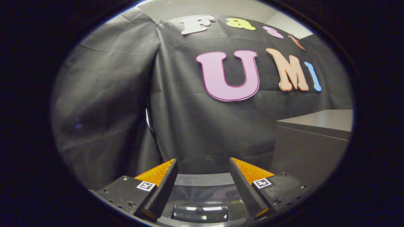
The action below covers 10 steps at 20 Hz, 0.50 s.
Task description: Put the clothes into the washing machine and then close the washing machine lid.
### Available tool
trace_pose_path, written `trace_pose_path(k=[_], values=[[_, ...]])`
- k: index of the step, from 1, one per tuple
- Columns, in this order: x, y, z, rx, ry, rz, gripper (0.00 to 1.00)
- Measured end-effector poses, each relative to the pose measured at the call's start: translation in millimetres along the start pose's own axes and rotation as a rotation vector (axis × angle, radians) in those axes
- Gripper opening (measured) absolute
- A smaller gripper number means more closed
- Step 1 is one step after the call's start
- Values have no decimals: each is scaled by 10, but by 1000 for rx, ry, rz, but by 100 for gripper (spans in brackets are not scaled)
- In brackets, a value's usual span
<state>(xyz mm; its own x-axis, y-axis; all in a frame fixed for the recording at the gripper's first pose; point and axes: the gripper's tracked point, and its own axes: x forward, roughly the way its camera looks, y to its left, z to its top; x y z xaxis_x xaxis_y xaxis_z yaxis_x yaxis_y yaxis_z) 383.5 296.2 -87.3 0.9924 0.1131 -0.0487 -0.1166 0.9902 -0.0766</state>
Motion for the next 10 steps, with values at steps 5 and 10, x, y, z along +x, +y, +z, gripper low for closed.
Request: trace_pose_path(k=[5, 10], values=[[-90, -7, -147, -44, 51, 25, 97], [-340, -66, -346, 26, 117, 22, 98]])
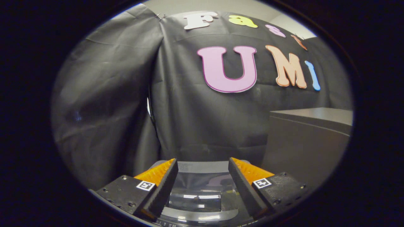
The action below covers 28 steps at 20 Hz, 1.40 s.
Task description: Put the clothes into the washing machine and then close the washing machine lid.
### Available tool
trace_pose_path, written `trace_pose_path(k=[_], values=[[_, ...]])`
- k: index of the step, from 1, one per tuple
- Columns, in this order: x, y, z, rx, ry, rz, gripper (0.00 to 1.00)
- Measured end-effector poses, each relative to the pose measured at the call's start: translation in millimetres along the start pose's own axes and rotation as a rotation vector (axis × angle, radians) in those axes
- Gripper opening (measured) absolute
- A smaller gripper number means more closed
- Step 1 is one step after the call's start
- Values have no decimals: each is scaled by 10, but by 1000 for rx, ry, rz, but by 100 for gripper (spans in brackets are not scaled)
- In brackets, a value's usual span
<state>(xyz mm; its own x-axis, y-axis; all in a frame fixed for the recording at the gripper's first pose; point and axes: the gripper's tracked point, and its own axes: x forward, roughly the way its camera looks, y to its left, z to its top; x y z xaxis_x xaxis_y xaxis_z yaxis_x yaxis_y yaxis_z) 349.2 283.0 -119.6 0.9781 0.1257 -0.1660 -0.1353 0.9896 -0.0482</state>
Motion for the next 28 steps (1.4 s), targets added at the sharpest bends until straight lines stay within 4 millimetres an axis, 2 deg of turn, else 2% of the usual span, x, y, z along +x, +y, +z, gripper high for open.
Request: trace_pose_path(k=[4, 7, 12, 16, 23, 28], values=[[-309, 5, -27, -76, 45, 27, 98], [-614, -20, -134, -142, 110, 27, 98], [-1102, -145, -122, -134, 112, -30, 97], [-1462, 3, 0, -159, 82, 59, 97], [-2259, 24, 353, -176, -35, 125, 96], [-2781, -182, 887, -99, -187, 94, 96]])
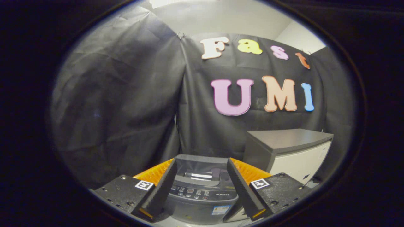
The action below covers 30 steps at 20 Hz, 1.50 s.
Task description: Put the clothes into the washing machine and then close the washing machine lid.
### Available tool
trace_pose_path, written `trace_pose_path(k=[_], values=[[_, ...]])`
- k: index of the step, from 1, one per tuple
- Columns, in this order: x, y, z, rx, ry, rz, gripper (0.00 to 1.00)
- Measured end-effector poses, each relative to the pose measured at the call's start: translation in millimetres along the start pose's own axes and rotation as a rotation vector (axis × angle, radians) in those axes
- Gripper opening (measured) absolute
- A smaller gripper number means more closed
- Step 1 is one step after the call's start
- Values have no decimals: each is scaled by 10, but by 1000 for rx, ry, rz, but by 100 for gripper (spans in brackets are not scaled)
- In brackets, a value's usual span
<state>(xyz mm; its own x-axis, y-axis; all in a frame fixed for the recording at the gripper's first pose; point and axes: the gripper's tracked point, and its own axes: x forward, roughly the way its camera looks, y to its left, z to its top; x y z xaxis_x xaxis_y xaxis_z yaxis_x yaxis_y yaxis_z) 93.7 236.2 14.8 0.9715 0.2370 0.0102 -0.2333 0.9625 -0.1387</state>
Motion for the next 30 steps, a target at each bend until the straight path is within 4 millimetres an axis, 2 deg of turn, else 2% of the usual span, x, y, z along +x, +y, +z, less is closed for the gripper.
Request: trace_pose_path(k=[3, 8, 11, 14, 15, 18, 22, 27, 30], values=[[-205, -120, 69, -10, -16, -56, 96], [-510, -179, 179, 18, -63, -58, 96], [-694, -225, 161, 13, -71, -61, 96], [-885, -464, 67, -69, -78, -131, 96], [-923, -551, 16, -72, -69, -152, 96], [-974, -619, -74, -28, -52, -144, 96], [-1074, -791, -76, 57, -72, -158, 96], [-1170, -1018, -1, 67, -88, -190, 96], [-1152, -1047, -99, 63, -59, -174, 96]])
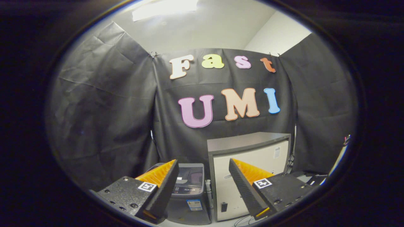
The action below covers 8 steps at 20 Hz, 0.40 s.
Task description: Put the clothes into the washing machine and then close the washing machine lid.
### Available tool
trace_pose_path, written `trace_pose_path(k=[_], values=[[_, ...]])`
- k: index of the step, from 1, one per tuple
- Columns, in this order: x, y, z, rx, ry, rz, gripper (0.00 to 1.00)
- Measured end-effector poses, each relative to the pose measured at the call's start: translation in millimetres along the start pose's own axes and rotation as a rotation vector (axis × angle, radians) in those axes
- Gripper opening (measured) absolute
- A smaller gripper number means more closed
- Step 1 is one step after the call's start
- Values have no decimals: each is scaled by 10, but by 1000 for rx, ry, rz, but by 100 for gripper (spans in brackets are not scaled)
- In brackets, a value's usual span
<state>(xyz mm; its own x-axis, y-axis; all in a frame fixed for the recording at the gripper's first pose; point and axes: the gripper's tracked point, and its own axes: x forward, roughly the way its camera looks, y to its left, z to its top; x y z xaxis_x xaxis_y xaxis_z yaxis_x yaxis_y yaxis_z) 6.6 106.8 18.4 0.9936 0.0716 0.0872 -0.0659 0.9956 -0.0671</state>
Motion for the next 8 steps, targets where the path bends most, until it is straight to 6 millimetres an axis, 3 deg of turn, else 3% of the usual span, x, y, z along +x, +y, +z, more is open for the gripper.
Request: trace_pose_path(k=[4, 8], values=[[24, -22, -116, 57, 46, 16, 96], [3, -16, -38, 50, 24, 14, 96]])
